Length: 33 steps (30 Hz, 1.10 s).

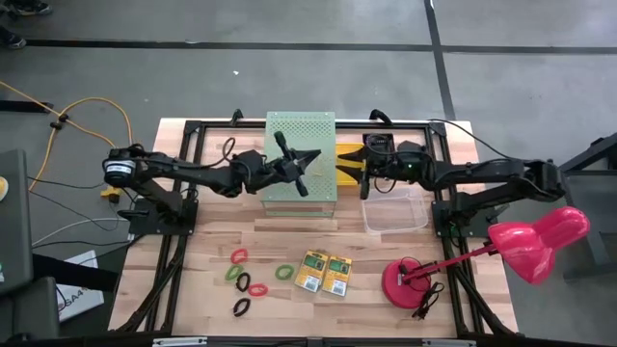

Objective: Pick & Place Office Desk Supplies
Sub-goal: Put the yellow rubber band into the black bin

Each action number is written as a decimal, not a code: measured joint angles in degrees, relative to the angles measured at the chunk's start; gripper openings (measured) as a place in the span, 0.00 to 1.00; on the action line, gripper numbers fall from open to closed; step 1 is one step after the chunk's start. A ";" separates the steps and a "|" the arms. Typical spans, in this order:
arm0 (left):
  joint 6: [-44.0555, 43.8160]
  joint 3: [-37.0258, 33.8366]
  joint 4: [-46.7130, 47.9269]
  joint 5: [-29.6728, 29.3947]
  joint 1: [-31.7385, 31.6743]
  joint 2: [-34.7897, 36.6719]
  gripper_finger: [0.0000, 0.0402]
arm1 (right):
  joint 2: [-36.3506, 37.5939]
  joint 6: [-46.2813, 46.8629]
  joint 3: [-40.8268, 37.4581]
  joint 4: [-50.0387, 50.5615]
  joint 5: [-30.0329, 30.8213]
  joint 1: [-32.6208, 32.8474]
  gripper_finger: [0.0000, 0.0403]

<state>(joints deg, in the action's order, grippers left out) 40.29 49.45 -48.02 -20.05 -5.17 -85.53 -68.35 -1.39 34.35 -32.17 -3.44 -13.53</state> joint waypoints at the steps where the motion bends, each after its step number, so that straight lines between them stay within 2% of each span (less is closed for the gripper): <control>1: 0.00 0.28 -0.05 0.04 0.00 -0.55 0.00 | -0.63 0.02 0.00 -1.14 -0.04 0.22 0.32; 20: -1.58 2.52 -0.67 3.37 -0.05 -2.55 0.00 | -9.39 0.23 0.09 -14.90 0.26 1.17 0.32; 27: -1.73 2.52 -0.64 4.26 -0.04 -2.55 0.00 | -10.67 0.22 0.09 -16.12 1.62 1.17 0.32; 33: -1.70 2.52 -0.53 4.26 -0.04 -2.55 0.00 | -10.67 0.09 0.09 -15.80 1.86 1.17 0.25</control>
<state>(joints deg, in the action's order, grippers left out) 38.59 51.96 -48.54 -15.79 -5.21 -88.07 -79.02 -1.30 34.44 -47.97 -1.58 -12.36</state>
